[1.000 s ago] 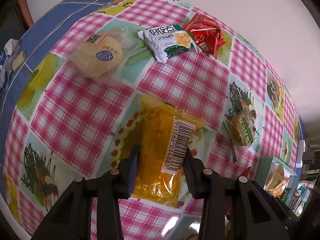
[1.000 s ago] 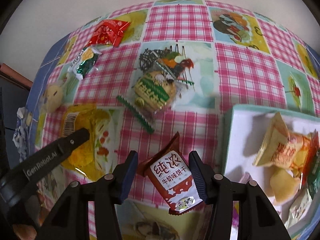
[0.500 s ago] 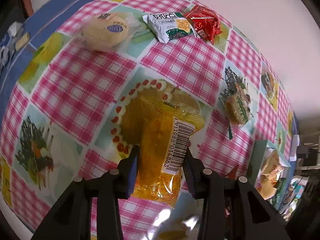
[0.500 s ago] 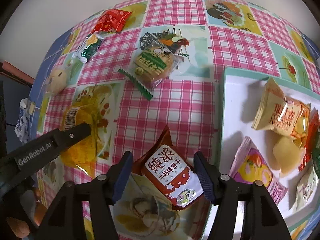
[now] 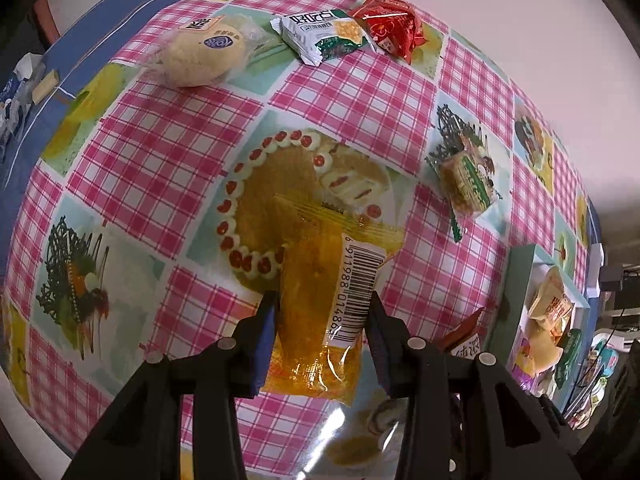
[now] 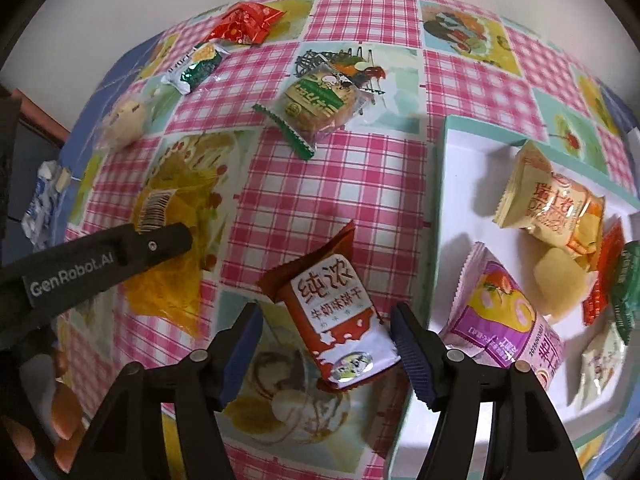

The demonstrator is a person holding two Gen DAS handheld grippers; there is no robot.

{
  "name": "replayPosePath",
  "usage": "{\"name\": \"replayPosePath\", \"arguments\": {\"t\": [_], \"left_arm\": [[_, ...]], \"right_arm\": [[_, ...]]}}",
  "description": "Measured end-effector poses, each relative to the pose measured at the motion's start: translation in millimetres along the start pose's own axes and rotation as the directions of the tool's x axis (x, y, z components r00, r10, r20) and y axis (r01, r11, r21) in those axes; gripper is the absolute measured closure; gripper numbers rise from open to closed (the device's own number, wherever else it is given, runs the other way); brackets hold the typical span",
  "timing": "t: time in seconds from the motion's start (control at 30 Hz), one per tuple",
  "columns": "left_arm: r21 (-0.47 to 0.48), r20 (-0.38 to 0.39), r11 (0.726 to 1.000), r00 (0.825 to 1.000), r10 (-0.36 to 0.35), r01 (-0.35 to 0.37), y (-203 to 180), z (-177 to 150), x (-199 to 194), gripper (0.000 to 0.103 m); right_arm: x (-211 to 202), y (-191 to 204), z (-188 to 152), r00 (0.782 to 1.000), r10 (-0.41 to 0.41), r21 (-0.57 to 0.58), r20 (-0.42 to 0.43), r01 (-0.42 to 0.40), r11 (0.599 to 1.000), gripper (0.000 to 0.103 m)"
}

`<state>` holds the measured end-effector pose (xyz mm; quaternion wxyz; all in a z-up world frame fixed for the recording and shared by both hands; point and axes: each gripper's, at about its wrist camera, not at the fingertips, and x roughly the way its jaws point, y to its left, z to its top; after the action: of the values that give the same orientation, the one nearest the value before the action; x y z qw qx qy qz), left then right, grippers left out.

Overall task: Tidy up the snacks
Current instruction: 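Carry the yellow pack and milk biscuit packet over the white tray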

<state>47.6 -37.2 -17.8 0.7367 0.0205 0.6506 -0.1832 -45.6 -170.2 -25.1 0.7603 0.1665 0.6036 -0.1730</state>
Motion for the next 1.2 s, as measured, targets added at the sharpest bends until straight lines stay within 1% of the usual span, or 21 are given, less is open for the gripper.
{"name": "replayPosePath", "arguments": {"t": [0.03,0.1,0.27,0.37,0.5,0.57,0.67,0.8,0.87,0.97,1.03,1.2], "left_arm": [[0.001,0.000,1.000,1.000,0.002,-0.002,-1,-1,0,0.059],[0.006,-0.003,1.000,1.000,0.009,-0.009,-4,-2,0,0.059],[0.026,-0.014,0.999,0.999,0.047,-0.047,-14,-8,9,0.059],[0.033,-0.010,0.998,0.999,0.048,-0.048,-22,-12,10,0.061],[0.031,0.009,1.000,1.000,-0.002,0.002,-27,-9,5,0.062],[0.037,0.042,0.999,0.999,-0.022,0.021,-33,-9,-7,0.062],[0.057,0.093,0.998,0.995,-0.036,0.031,-43,-8,-23,0.062],[0.073,0.129,0.994,0.988,-0.085,0.076,-51,1,-36,0.062],[0.091,0.141,0.992,0.985,-0.104,0.092,-62,3,-41,0.062],[0.116,0.145,0.986,0.980,-0.133,0.117,-72,2,-47,0.062],[0.149,0.145,0.980,0.978,-0.152,0.130,-87,-2,-49,0.062],[0.249,0.132,0.955,0.971,-0.199,0.162,-126,-13,-46,0.062]], "right_arm": [[-2,0,-1,1.000,-0.017,-0.004,0.005,0.017,1.000,0.041],[0,2,-1,1.000,-0.021,-0.006,0.006,0.021,1.000,0.052],[2,1,-1,0.999,-0.028,-0.001,0.023,0.028,1.000,0.060],[0,-10,-2,1.000,-0.011,0.029,0.025,0.010,1.000,0.060],[-15,-21,5,0.998,-0.011,0.048,0.062,0.008,0.999,0.061],[-30,-26,7,0.995,0.004,0.067,0.098,-0.011,0.998,0.061],[-48,-31,9,0.989,0.022,0.083,0.146,-0.034,0.996,0.061],[-66,-38,12,0.981,0.017,0.109,0.194,-0.039,0.993,0.061],[-69,-42,17,0.978,0.015,0.134,0.209,-0.044,0.990,0.061],[-76,-64,14,0.974,-0.022,0.197,0.224,-0.023,0.980,0.061],[-78,-79,10,0.972,-0.055,0.245,0.227,-0.002,0.970,0.061],[-92,-132,-5,0.965,-0.147,0.384,0.219,0.053,0.922,0.061]]}}
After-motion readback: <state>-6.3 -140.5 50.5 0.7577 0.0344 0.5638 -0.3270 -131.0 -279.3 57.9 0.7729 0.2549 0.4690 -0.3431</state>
